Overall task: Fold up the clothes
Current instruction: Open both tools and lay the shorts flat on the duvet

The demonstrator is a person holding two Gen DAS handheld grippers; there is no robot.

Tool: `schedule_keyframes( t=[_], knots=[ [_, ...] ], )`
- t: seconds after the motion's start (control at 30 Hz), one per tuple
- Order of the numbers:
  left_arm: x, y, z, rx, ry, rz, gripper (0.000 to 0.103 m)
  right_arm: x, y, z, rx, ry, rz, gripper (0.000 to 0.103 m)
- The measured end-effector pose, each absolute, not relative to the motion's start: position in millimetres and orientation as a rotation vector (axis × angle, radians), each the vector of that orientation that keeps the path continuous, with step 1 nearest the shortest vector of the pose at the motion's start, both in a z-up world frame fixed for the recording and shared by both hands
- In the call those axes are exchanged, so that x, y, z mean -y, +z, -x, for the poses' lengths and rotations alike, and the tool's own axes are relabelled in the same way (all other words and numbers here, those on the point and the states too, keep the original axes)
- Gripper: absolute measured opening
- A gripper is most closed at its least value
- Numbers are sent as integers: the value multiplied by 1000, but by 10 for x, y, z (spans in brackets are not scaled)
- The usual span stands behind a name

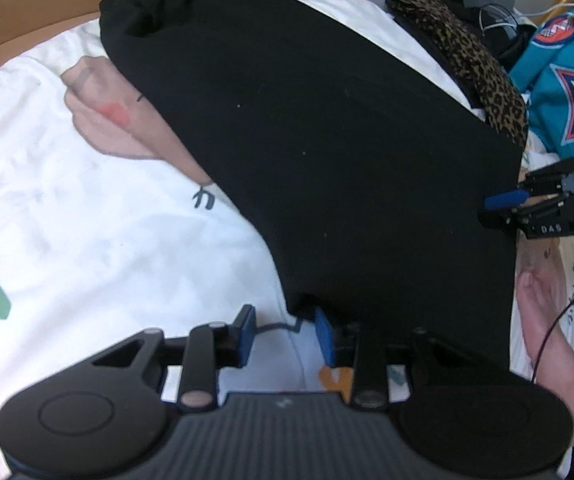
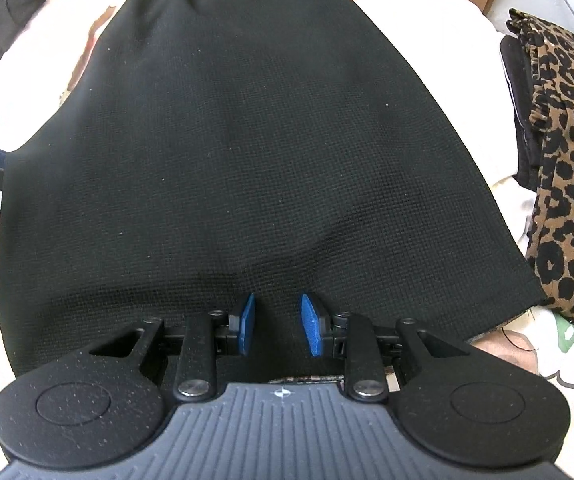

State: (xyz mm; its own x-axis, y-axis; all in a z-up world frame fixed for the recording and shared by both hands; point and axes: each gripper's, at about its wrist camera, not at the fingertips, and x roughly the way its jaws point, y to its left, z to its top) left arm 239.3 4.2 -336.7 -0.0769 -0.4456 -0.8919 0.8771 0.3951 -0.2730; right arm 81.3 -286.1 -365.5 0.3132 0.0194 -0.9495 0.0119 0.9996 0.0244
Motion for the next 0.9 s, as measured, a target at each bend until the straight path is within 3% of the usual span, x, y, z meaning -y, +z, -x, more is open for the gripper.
schedule_keyframes(
  t=[0.13,0.2,0.23,0.27,0.57,0.67,0.77,0.9],
  knots=[
    [-12,-3429,-2438,-1205,-1143,-403,35,2875,-3657,-802,-1251,7,-28,32],
    [-21,-3457,-2464,-1201,-1140,-417,22,2887,-3658,-794,-1249,10,-29,32],
    [-30,-3467,-2477,-1212,-1147,-411,10,2892,-3659,-788,-1249,12,-30,32],
    [-44,-3468,-2481,-1219,-1150,-408,6,2898,-3660,-782,-1248,13,-31,32],
    [-108,-3375,-2390,-1184,-1142,-546,1,2951,-3651,-787,-1267,3,-55,32],
    [-147,-3253,-2438,-1182,-1140,-520,2,2991,-3601,-771,-1279,-14,-71,32],
    [-191,-3124,-2507,-1174,-1122,-464,11,3031,-3525,-730,-1265,-29,-107,32],
    [-160,-3065,-2526,-1161,-1154,-446,12,3112,-3412,-678,-1193,-21,-105,32]
  ],
)
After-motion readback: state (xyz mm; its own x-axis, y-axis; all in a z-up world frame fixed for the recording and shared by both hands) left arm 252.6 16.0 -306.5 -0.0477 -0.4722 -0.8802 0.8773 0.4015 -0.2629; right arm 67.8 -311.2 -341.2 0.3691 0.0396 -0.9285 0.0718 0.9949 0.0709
